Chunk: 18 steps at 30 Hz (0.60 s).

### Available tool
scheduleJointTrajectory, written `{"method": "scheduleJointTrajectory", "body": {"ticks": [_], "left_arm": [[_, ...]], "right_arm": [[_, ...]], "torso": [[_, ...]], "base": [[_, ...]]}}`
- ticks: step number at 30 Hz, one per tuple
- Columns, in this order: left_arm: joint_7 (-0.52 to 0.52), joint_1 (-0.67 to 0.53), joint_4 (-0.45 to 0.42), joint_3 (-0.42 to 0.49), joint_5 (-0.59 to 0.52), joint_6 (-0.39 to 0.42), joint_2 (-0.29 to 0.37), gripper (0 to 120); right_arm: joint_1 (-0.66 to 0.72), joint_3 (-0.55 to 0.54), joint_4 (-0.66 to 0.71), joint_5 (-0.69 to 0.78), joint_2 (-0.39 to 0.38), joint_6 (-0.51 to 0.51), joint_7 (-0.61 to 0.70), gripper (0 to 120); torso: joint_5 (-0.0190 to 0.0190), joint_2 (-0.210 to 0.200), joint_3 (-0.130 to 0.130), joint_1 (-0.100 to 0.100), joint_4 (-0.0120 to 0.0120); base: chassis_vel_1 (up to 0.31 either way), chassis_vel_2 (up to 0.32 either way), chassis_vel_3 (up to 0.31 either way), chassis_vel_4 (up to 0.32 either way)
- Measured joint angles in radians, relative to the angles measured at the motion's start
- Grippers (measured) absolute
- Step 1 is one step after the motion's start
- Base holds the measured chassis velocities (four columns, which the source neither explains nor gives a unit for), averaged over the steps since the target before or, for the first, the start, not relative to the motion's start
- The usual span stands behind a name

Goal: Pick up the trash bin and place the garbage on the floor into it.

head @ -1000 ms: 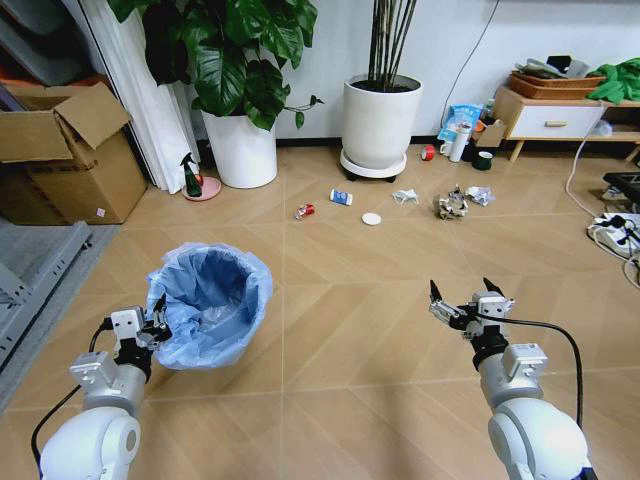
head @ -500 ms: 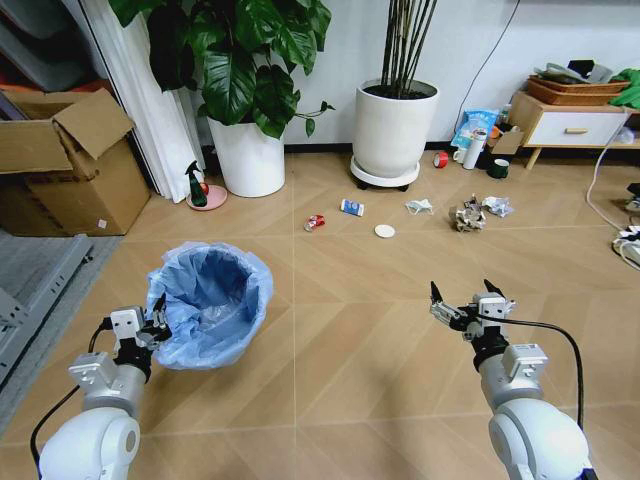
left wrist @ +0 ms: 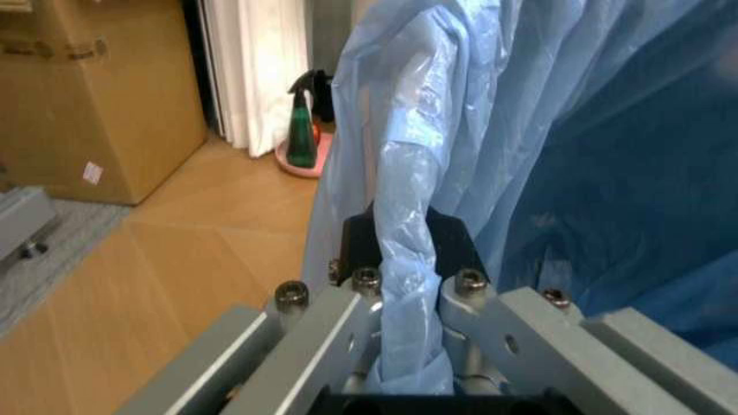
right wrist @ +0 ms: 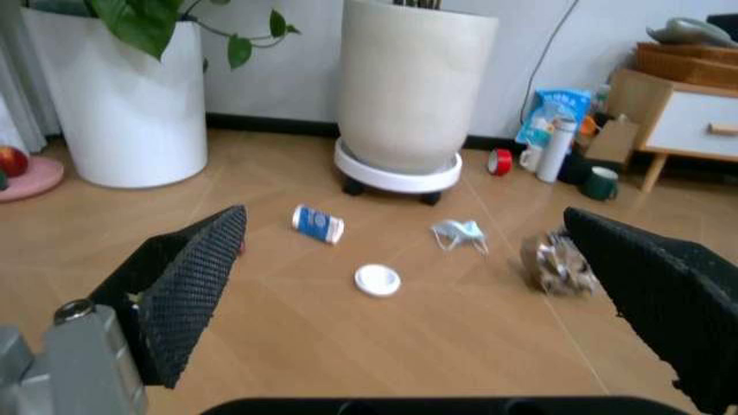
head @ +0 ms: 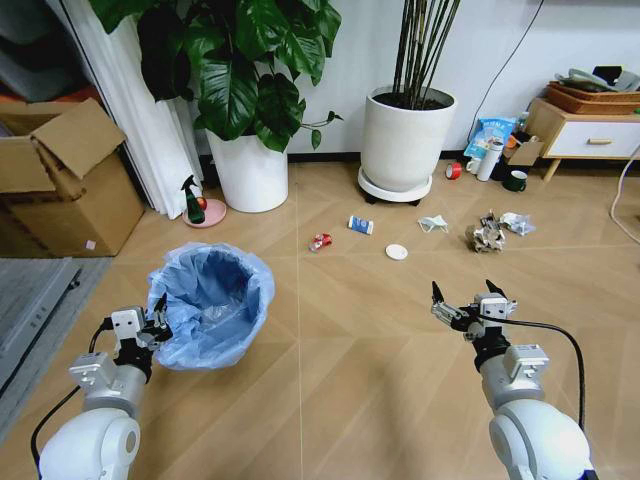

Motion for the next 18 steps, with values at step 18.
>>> {"method": "scheduleJointTrajectory", "body": {"ticks": [18], "left_arm": [[0.005, -0.003, 0.02, 0.004, -0.004, 0.0, 0.004, 0]], "right_arm": [[0.006, -0.004, -0.011, -0.003, 0.004, 0.001, 0.0, 100]], "torso": [[0.0001, 0.0, 0.0, 0.0, -0.0001]], "base": [[-0.187, 0.229, 0.188, -0.234]]}}
